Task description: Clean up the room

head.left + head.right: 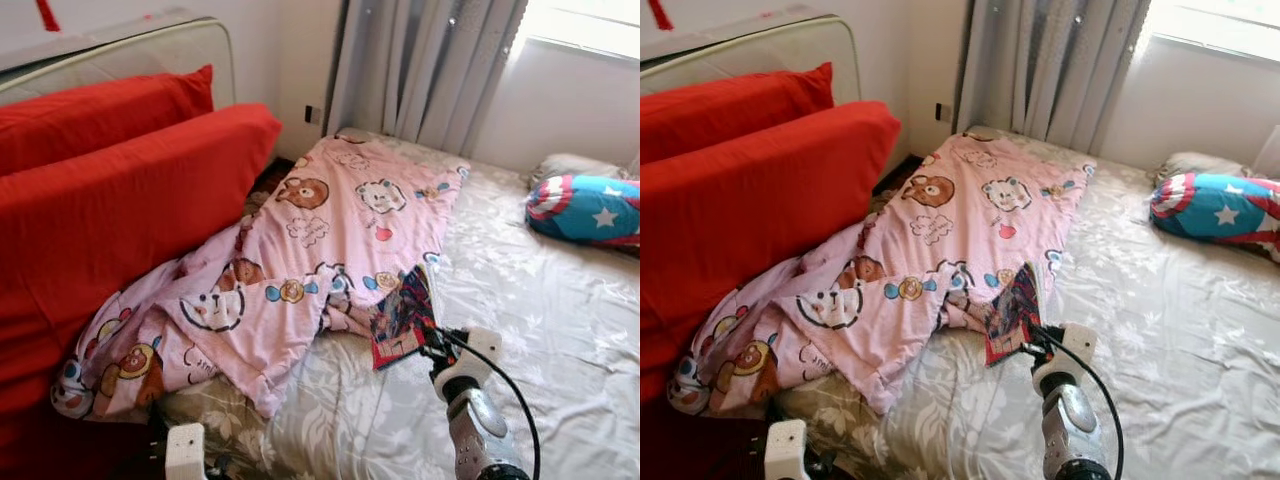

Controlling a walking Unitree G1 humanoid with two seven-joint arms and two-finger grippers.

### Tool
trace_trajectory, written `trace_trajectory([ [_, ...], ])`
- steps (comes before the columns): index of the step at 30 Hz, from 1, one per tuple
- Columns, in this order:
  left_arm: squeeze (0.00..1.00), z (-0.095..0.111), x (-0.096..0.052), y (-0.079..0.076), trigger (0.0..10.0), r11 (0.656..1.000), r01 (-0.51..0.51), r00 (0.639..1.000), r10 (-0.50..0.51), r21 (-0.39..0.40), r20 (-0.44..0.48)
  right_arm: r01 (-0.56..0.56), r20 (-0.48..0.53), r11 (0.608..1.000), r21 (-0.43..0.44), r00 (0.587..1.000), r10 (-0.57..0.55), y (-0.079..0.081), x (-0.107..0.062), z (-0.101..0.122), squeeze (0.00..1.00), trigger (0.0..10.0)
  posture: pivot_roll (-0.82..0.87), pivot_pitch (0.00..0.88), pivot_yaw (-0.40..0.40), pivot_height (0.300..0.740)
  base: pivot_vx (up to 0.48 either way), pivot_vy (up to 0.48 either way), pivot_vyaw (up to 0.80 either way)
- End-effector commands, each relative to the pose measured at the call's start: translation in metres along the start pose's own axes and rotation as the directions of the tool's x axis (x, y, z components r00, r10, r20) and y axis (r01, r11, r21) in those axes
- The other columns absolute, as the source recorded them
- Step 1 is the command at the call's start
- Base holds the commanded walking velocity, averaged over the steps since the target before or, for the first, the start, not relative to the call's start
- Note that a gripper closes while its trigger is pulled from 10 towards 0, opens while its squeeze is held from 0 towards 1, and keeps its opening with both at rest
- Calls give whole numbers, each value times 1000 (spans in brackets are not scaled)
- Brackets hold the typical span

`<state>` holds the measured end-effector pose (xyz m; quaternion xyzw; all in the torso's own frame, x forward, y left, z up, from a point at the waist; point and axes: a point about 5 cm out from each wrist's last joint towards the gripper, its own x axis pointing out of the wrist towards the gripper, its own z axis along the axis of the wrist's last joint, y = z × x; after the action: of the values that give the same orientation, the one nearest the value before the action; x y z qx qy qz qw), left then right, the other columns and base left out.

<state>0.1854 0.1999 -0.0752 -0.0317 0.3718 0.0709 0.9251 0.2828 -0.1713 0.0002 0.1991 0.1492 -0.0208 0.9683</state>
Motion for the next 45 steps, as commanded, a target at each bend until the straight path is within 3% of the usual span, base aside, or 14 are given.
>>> trace_trajectory([
  [1, 0, -3, -1, 0, 10000, 1000, 1, 1000, -1, 6, -16, -10, 56, 1000, -17, 998, 11, 2, 4, 12, 0, 10000, 79, 0, -122, 740, 0, 0, -712],
  [23, 0, -2, 0, 0, 10000, 1000, 2, 1000, -2, 9, -14, -9, 57, 1000, -18, 998, 10, 2, 4, 12, 0, 10000, 80, 0, -122, 740, 0, 0, -712],
  [24, 0, 22, 6, 10, 10000, 997, 25, 999, -27, 77, 29, 84, 116, 995, 54, 989, -90, 1, 4, 14, 0, 10000, 87, 0, 50, 740, 0, 0, 0],
  [26, 0, 32, 9, 13, 10000, 994, 35, 998, -40, 107, 45, 127, 138, 988, 90, 981, -138, -1, 3, 14, 0, 10000, 86, 0, 50, 740, 0, 0, 0],
  [33, 0, 29, 8, 11, 10000, 994, 36, 998, -40, 101, 40, 138, 114, 986, 89, 983, -148, -2, 2, 9, 0, 10000, 89, 0, 40, 740, 0, 0, 0],
  [45, 0, 22, 6, 12, 10000, 995, 28, 999, -31, 91, 26, 122, 115, 990, 69, 985, -129, 2, 3, 9, 0, 10000, 92, 0, 17, 740, 0, 0, -554],
])
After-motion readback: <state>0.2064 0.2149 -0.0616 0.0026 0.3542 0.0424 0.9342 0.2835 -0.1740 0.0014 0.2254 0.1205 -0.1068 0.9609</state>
